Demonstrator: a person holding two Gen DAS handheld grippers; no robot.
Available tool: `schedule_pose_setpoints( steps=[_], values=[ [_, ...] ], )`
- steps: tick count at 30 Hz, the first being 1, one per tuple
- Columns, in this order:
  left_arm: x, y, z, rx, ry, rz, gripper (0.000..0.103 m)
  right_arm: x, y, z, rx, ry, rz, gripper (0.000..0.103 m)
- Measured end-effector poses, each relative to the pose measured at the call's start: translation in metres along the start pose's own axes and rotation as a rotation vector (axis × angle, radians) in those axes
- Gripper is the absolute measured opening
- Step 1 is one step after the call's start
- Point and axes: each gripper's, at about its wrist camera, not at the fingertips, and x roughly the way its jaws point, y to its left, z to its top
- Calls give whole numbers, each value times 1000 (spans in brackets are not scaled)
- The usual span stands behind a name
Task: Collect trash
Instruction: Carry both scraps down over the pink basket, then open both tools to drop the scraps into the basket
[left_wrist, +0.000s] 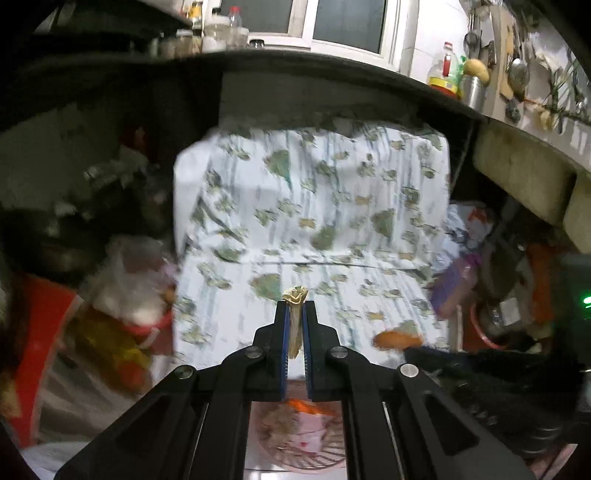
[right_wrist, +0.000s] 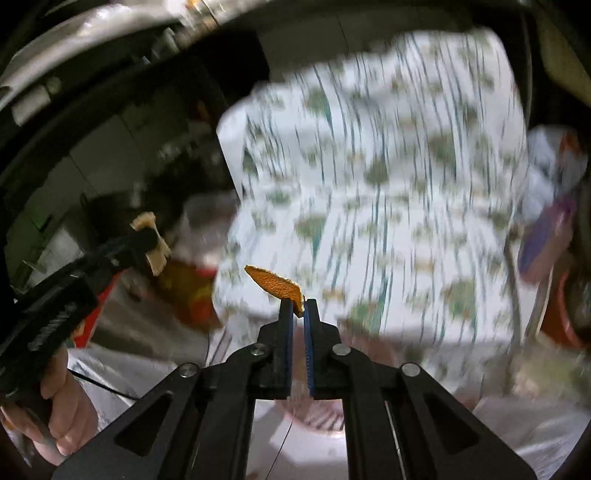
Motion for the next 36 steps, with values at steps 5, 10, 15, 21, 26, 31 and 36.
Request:
schedule_pose_setpoints(
  steps=[5, 10, 15, 21, 26, 31, 36],
  values=[
    [31, -1, -21, -11, 116, -33, 7, 28, 4, -26, -65, 83, -38, 6],
    [63, -1, -37, -19, 223, -65, 7, 61, -6, -36, -38, 173, -38, 6],
    [84, 9, -50, -52, 271, -48, 7, 85, -21, -39, 4, 234, -45, 6],
    [91, 15, -49, -78, 292, -93, 8, 89, -28, -37, 28, 244, -11, 7],
    [85, 19, -44, -82, 267, -80, 13, 80, -28, -33, 45, 209, 23, 14],
    [61, 21, -32, -59, 175, -41, 62, 63, -28, -27, 39, 133, -32, 21],
    [38, 18, -23, -13, 106, -2, 68, 37, -24, -18, 17, 19, -93, 44]
  ],
)
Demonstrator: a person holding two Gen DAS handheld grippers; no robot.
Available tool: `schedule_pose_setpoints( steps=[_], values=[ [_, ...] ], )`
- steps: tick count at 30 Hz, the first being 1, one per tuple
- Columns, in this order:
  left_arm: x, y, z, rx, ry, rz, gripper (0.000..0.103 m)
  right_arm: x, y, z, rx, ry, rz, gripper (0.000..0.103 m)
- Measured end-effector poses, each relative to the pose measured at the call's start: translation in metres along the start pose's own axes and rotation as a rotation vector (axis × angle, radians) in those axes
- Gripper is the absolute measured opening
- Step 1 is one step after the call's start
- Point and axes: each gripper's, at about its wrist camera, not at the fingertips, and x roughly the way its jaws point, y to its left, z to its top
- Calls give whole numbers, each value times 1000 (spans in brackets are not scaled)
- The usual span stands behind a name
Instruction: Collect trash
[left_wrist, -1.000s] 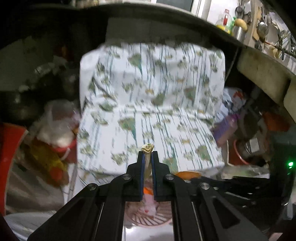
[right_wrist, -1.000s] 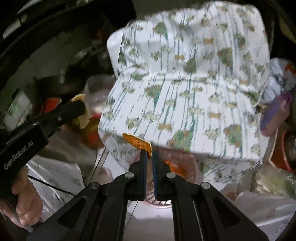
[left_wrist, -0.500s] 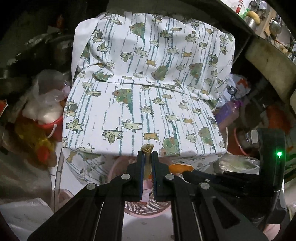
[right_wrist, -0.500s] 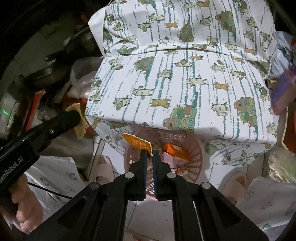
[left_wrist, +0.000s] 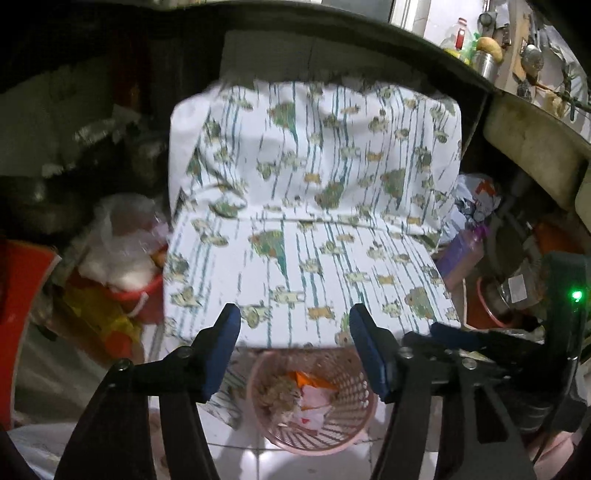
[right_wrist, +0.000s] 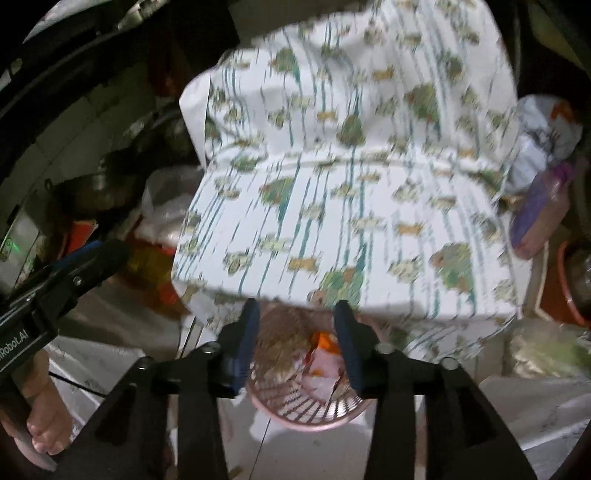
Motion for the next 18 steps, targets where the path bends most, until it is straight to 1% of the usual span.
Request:
schedule_pose_setpoints(
  steps=[1, 2, 4, 6, 8, 11, 16, 18],
  values=[
    [-6, 0, 1, 8, -18, 14, 73, -5, 0, 1, -3, -17, -13, 50],
    [-9, 0, 1, 13, -30, 21, 76, -9, 0, 3, -3, -34, -27, 58],
    [-20, 1, 3, 25, -68, 46, 85, -20, -1, 4, 0, -74, -46, 68],
    [-28, 1, 3, 35, -100, 72, 85, -29, -2, 6, -2, -118, -58, 71],
    [-34, 0, 4, 52, -121, 96, 85, -37, -1, 8, -9, -152, -72, 82],
    [-40, 0, 4, 67, -147, 112, 86, -44, -2, 9, -8, -193, -92, 85],
    [-43, 0, 3, 61, -175, 125, 88, -41, -8, 8, 4, -187, -100, 87],
    [-45, 1, 1, 62, -201, 98, 89, -37, -9, 8, -2, -180, -110, 88]
  ],
)
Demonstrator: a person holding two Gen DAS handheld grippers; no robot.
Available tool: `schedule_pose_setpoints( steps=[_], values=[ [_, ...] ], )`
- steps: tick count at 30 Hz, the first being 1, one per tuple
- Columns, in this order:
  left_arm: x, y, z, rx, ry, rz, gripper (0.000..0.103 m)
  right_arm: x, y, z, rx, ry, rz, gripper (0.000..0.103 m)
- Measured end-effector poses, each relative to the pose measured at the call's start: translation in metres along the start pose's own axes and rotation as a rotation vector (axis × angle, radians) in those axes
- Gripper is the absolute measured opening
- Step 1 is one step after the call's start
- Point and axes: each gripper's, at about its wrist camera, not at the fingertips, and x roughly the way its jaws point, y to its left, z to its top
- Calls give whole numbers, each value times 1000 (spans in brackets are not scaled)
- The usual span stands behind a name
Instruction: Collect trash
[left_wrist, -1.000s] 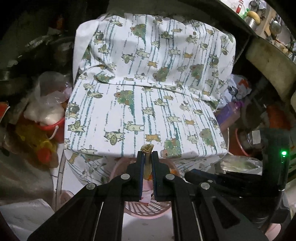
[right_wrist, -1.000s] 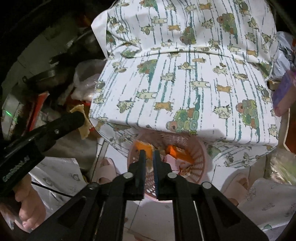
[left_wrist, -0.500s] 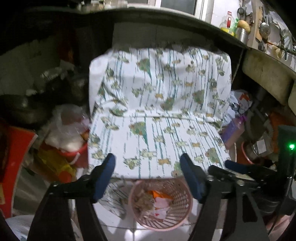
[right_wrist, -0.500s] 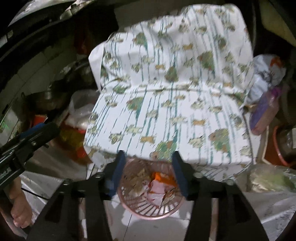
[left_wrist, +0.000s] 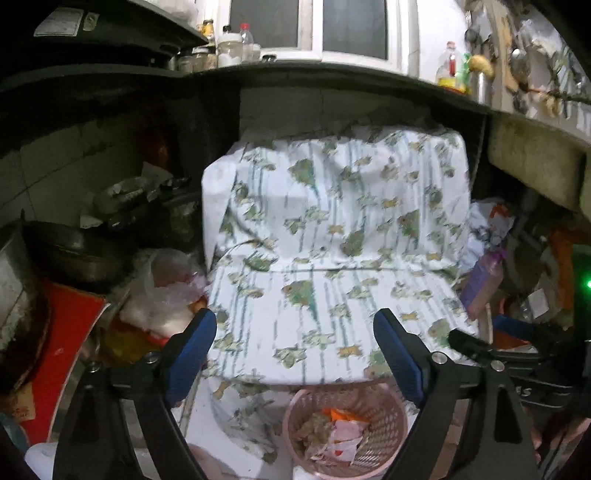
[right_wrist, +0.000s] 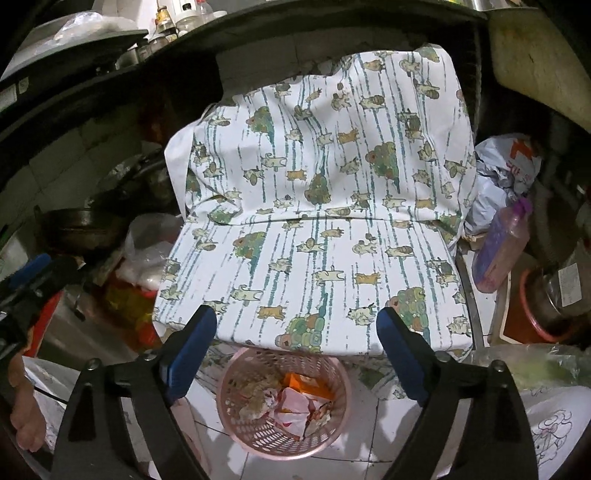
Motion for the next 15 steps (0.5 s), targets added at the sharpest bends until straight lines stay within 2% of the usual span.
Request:
schedule_pose_setpoints(
  steps=[2, 3, 6, 8, 10, 15],
  values=[
    [-1, 0, 0, -3, -14, 5, 95, 2, -1, -2, -10, -4, -16, 88],
    [-1, -1, 0, 0, -21, 15, 102, 3, -1, -2, -15, -8, -25, 88],
    [1, -4, 0, 16, -45, 43, 103, 4, 1, -4, -34, -35, -67, 88],
    [5, -5, 0, 24, -33, 47, 103, 4, 2, -4, -56, -50, -90, 88],
    [11, -5, -1, 31, -3, 28, 103, 4, 4, -4, -80, -49, -95, 88],
    [18, -8, -4, 46, 17, 53, 103, 7, 3, -4, -76, -30, -85, 88]
  ],
)
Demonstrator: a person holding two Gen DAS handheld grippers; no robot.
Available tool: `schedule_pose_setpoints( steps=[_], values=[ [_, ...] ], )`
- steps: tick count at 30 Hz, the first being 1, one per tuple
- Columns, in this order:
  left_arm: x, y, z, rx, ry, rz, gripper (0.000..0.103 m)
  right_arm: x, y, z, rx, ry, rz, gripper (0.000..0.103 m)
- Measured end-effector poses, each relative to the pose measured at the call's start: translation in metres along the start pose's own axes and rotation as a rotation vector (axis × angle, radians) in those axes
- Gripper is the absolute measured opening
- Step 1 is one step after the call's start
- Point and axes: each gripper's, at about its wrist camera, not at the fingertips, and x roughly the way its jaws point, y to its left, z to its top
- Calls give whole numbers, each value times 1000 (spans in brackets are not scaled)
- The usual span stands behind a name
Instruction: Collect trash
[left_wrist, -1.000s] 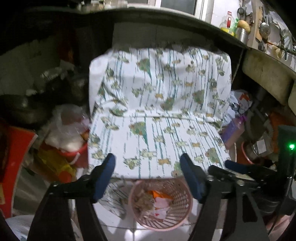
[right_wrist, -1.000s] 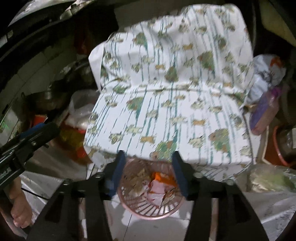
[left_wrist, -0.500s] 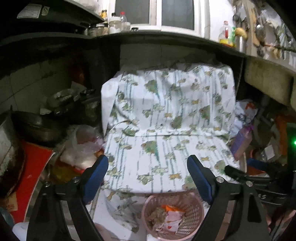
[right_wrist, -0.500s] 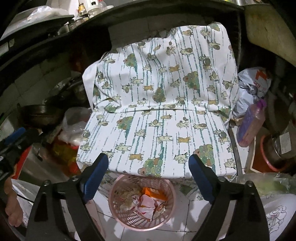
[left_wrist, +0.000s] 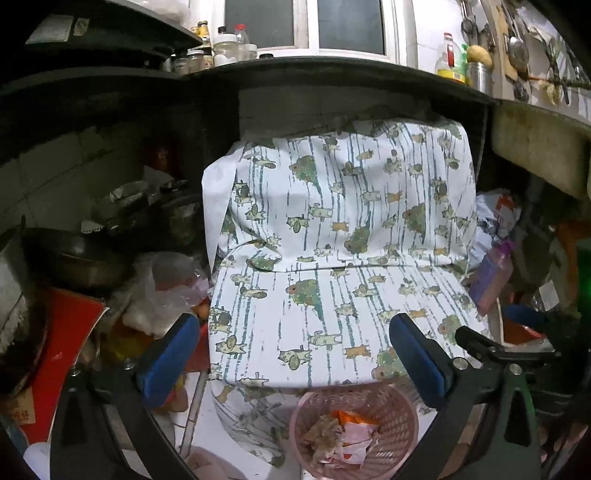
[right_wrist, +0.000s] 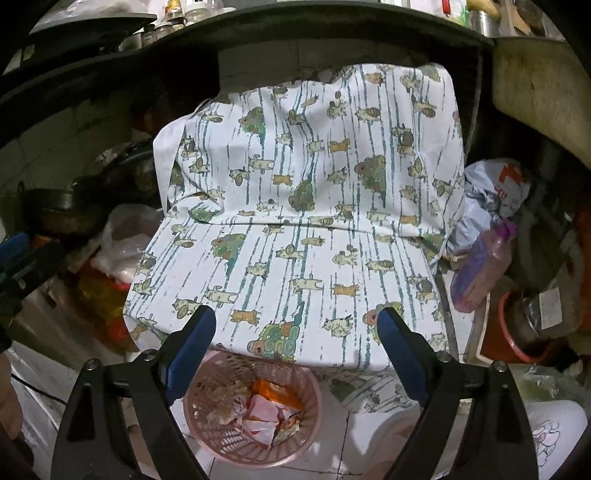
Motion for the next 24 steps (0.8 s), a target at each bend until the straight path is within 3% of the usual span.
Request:
schedule_pose_setpoints(
  steps=[24],
  values=[
    [-14, 3, 3, -23, -64, 1, 103, -3, -10, 1, 49, 6, 7, 88]
  ],
)
